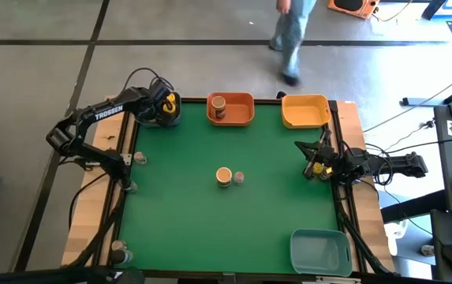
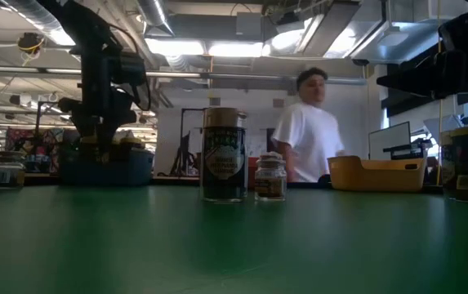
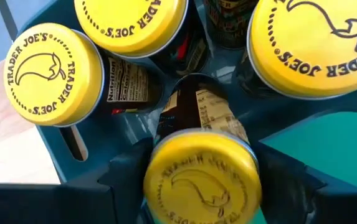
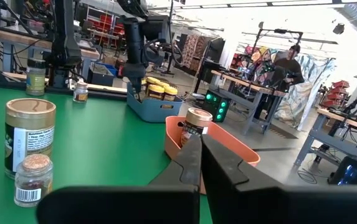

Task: Sort spices by type
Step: Put the yellow seasoning bottle into the blue bin

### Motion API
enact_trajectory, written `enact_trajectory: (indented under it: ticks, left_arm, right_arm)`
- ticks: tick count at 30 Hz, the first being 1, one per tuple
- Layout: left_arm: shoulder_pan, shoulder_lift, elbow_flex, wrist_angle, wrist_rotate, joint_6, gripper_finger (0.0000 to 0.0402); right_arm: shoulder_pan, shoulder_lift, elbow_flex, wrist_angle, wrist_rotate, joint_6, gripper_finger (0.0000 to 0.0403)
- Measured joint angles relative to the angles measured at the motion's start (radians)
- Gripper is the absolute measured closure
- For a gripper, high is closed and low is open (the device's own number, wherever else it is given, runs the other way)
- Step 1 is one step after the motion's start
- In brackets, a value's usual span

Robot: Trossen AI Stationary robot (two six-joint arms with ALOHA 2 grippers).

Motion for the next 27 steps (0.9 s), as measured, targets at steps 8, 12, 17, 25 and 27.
enact_trajectory:
  ticks: [8, 12, 17, 25, 27]
  left_arm:
    - [0.0, 0.0, 0.0, 0.015, 0.0, 0.0, 0.0088]
    - [0.0, -0.002, 0.011, -0.004, 0.0, 0.0, 0.0077]
    - [-0.006, -0.005, 0.063, -0.06, -0.001, 0.0, 0.0076]
    - [-0.06, -0.093, 0.115, -0.069, -0.001, 0.001, 0.0076]
    - [-0.089, -0.128, 0.121, -0.056, -0.001, 0.0, 0.0076]
  right_arm:
    - [0.0, 0.0, 0.0, -0.003, 0.0, 0.0, 0.0391]
    - [0.0, 0.0, 0.0, -0.002, 0.0, 0.0, 0.0391]
    - [0.0, 0.0, 0.0, -0.002, 0.0, 0.0, 0.0391]
    - [0.0, 0.0, 0.0, -0.004, 0.0, 0.0, 0.0391]
    - [0.0, 0.0, 0.0, -0.005, 0.0, 0.0, 0.0391]
